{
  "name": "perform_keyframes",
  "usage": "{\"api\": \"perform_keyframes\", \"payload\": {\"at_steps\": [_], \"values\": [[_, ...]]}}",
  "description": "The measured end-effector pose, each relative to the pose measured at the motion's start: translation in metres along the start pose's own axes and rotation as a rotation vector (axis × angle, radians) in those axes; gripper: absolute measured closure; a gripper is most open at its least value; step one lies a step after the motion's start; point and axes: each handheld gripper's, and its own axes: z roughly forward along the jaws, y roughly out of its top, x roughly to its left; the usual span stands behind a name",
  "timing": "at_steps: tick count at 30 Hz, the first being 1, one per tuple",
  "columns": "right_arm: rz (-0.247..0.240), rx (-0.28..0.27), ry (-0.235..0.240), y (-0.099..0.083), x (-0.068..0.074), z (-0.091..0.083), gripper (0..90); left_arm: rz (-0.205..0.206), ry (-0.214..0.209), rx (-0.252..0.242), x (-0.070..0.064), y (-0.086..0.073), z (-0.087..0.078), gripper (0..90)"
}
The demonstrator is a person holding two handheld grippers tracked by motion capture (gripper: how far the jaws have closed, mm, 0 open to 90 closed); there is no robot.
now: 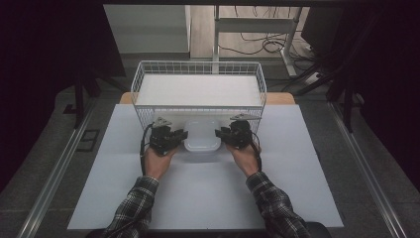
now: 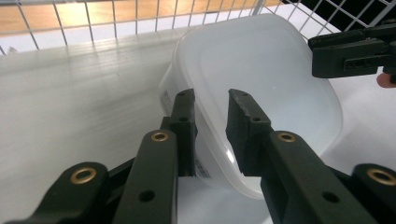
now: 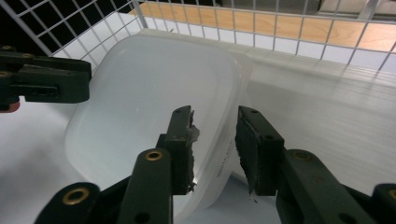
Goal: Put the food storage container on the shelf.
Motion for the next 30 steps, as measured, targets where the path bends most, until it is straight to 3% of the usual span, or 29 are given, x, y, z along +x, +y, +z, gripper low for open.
{"api": "perform_keyframes", "payload": {"at_steps": [4, 9, 17, 20, 26, 30], "values": [[-0.008, -0.024, -0.019, 0.001, -0.001, 0.002, 63.8, 0.018, 0.028, -0.022, 0.001, 0.001, 0.002, 67.7], [-0.025, -0.059, -0.045, 0.001, 0.000, 0.004, 68.7, 0.043, 0.060, -0.035, 0.000, 0.005, 0.005, 65.5], [-0.040, -0.072, -0.021, 0.003, -0.001, -0.002, 73.2, 0.042, 0.038, -0.054, -0.005, 0.007, -0.001, 58.5], [-0.060, -0.068, 0.007, 0.002, 0.002, -0.007, 77.4, 0.049, 0.023, -0.058, -0.006, 0.007, -0.007, 50.1], [-0.082, -0.061, 0.063, -0.002, 0.007, -0.020, 87.9, 0.048, -0.049, -0.085, -0.009, -0.003, -0.023, 30.3], [-0.118, -0.057, 0.087, -0.006, 0.013, -0.027, 89.1, 0.056, -0.078, -0.112, -0.012, -0.015, -0.035, 19.3]]}}
